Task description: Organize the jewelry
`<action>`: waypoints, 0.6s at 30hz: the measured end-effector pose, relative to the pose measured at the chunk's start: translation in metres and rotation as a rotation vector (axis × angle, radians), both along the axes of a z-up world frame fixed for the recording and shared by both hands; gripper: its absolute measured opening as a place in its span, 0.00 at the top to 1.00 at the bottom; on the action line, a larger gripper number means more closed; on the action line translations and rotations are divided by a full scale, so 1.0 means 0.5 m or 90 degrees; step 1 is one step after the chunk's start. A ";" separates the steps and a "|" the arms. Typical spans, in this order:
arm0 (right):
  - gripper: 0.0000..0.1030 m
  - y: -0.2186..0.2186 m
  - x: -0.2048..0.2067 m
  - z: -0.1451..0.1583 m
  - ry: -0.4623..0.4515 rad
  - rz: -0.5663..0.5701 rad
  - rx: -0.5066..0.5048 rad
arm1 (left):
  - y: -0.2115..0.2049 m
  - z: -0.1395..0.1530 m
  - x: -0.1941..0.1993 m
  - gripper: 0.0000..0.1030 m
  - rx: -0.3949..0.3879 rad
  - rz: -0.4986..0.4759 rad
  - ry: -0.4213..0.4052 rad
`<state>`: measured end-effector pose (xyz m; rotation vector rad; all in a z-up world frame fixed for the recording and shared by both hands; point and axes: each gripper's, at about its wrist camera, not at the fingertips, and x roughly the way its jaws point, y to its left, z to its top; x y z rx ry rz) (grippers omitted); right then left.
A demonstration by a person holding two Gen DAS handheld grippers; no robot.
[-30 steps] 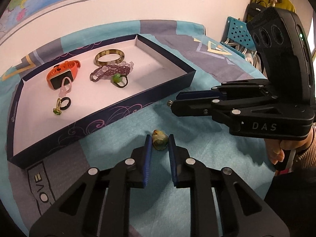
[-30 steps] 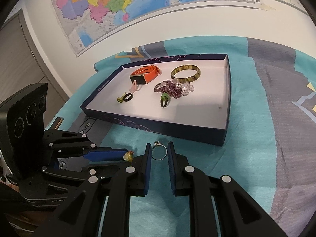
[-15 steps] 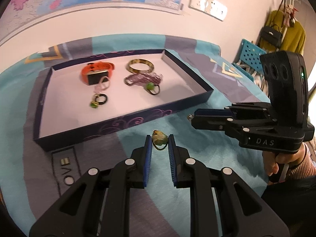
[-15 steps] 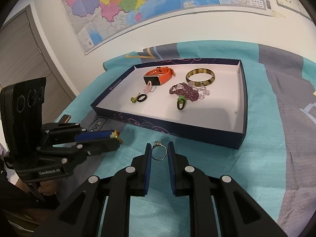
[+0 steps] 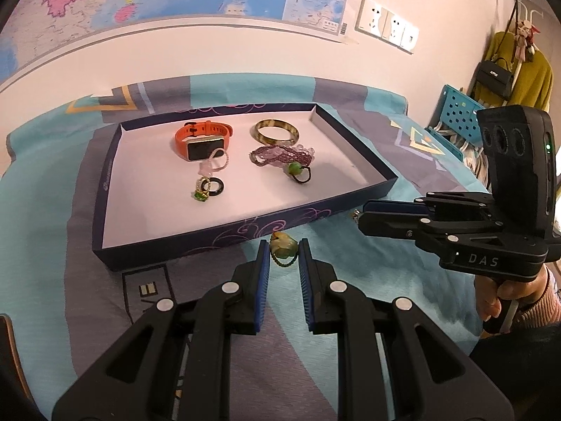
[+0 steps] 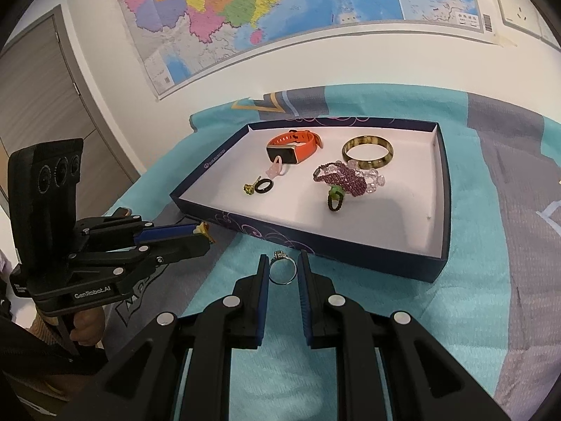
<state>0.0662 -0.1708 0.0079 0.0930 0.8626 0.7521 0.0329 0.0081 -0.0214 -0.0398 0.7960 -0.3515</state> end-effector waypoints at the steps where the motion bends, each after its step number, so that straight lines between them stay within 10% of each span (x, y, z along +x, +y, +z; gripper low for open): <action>1: 0.86 0.000 0.001 0.001 -0.001 0.000 0.000 | 0.002 0.000 0.001 0.83 0.000 0.003 0.000; 15: 0.86 0.007 0.011 0.016 -0.018 -0.002 -0.001 | 0.021 0.013 0.008 0.83 -0.006 0.019 -0.008; 18: 0.86 0.006 0.011 0.013 -0.016 -0.003 -0.002 | 0.005 0.000 0.007 0.69 0.020 0.000 -0.004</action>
